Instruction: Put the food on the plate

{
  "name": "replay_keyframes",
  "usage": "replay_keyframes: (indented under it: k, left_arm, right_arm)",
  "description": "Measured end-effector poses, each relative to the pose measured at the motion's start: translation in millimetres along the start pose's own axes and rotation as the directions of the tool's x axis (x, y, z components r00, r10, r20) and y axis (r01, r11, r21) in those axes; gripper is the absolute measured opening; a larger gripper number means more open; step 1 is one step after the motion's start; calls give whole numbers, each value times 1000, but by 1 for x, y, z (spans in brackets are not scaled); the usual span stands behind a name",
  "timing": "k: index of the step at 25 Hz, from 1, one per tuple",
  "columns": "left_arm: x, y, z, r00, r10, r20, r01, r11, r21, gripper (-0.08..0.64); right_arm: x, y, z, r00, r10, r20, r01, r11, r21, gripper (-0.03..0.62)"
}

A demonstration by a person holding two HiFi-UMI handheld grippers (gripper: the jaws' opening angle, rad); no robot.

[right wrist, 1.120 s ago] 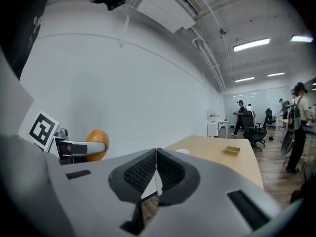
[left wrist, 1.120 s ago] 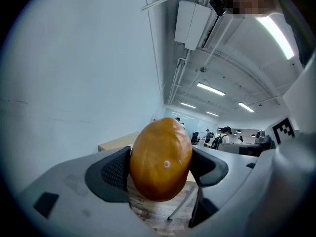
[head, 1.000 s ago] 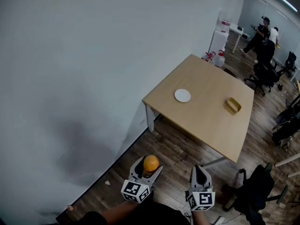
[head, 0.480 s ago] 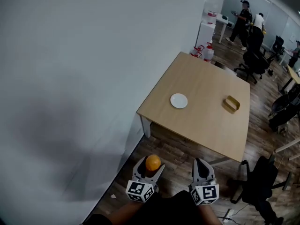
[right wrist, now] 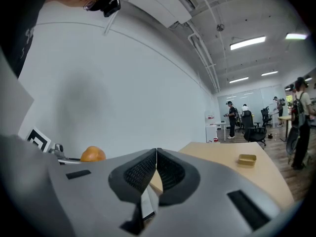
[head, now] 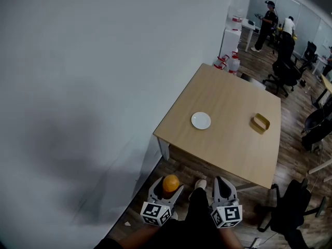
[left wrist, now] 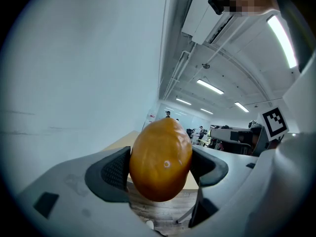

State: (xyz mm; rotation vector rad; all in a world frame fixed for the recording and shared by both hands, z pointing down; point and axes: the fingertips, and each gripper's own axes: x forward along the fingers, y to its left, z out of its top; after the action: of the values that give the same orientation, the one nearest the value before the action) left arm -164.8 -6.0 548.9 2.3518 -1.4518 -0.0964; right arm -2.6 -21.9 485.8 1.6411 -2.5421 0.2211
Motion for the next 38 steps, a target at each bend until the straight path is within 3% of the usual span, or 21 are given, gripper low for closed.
replay_keyframes:
  k: [6, 16, 23, 29, 33, 38]
  left_arm:
    - [57, 11, 6, 1000, 10, -15, -9, 1000, 20, 330]
    - [187, 27, 18, 995, -29, -92, 36, 996, 79, 330]
    - [274, 58, 16, 994, 37, -103, -37, 999, 2, 330]
    - [336, 78, 10, 988, 77, -134, -70, 996, 55, 330]
    - [368, 82, 3, 982, 89, -166, -86, 996, 23, 330]
    - [404, 84, -18, 968, 74, -238, -64, 997, 51, 330]
  right_arm:
    - [43, -43, -6, 1000, 0, 6, 0, 999, -45, 60]
    - [127, -130, 24, 1000, -17, 26, 17, 1000, 4, 60]
    - [184, -172, 28, 1000, 15, -5, -15, 1000, 16, 60]
    - [226, -196, 30, 997, 75, -21, -74, 997, 17, 60]
    - [247, -207, 27, 994, 105, -30, -104, 994, 16, 60]
    - [270, -218, 20, 989, 143, -47, -141, 989, 42, 60]
